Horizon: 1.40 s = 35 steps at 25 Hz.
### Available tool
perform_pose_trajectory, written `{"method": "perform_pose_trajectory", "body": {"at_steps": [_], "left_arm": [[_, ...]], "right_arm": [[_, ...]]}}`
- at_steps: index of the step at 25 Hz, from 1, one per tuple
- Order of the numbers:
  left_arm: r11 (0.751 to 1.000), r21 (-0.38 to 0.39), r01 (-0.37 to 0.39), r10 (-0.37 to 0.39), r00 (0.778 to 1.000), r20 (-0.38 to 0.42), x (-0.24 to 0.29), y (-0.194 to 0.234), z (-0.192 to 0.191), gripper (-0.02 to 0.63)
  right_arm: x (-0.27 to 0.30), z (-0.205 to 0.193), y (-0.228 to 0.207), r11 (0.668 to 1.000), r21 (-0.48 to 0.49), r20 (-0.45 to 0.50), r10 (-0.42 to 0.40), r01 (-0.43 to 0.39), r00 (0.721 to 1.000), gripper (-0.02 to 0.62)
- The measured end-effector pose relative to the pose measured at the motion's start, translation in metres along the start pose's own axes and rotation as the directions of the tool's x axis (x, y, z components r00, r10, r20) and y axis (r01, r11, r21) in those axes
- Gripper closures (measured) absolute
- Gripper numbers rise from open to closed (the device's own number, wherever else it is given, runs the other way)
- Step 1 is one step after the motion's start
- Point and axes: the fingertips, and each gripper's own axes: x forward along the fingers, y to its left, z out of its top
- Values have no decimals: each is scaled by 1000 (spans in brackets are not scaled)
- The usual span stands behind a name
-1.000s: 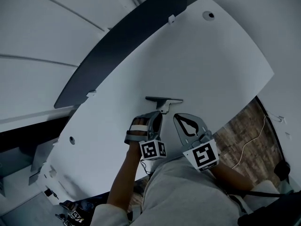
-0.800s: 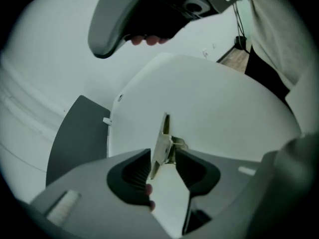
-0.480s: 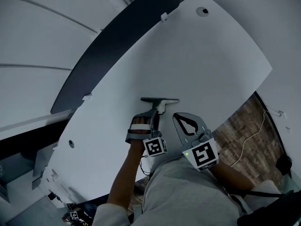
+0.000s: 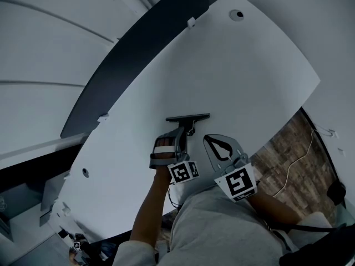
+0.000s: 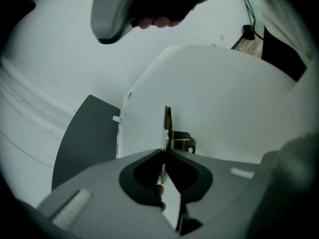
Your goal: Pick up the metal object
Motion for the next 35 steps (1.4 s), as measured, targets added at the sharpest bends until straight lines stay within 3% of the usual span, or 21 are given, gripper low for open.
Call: {"method": "perform_pose_trajectory", "body": {"at_steps": [3,6,9,12,15,17,18,20,21,23,24,28,30,35], "left_arm": [[992,-123,-17,20,999,26,-7,15,3,588],[964,-260,-54,72,996,58,-22,38,8,588],[920,-383,-87,132,987,92,-39,62,14,588],[852,-517,-86,182,974,138,-62,81,17,588],[752,-653,-88,258,951,169,-89,104,13,588],[657,-750,-81,343,918,201,-110,128,10,588],[568,-822,-44,386,897,218,-121,139,8,588],[344,-934,97,448,857,254,-145,153,3,588],[281,-947,158,481,830,281,-158,159,2,588],[226,-952,205,554,777,299,-182,169,1,588],[206,-959,197,583,762,282,-191,172,0,588],[94,-985,147,637,751,173,-205,167,-17,588],[73,-989,127,641,754,144,-208,164,-23,588],[64,-997,37,635,769,69,-211,164,-43,588]], "right_arm": [[2,0,0,1000,6,-6,6,-6,1000,594],[4,2,2,1000,7,-7,11,-11,1000,594],[7,6,5,1000,3,0,23,-23,1000,594],[8,11,9,999,3,8,43,-43,999,594],[8,15,12,998,-2,10,67,-67,998,594],[9,17,16,996,-8,8,87,-87,996,594],[9,18,18,995,-12,6,100,-100,995,594],[10,21,25,991,-25,9,131,-130,991,594],[11,25,29,988,-35,15,149,-149,989,594],[10,37,39,981,-58,40,188,-186,981,594],[8,45,44,977,-74,56,206,-202,977,594],[4,80,71,949,-192,139,278,-250,950,594],[4,88,85,939,-217,151,303,-267,941,594],[3,101,99,937,-238,179,302,-257,936,594]]}}
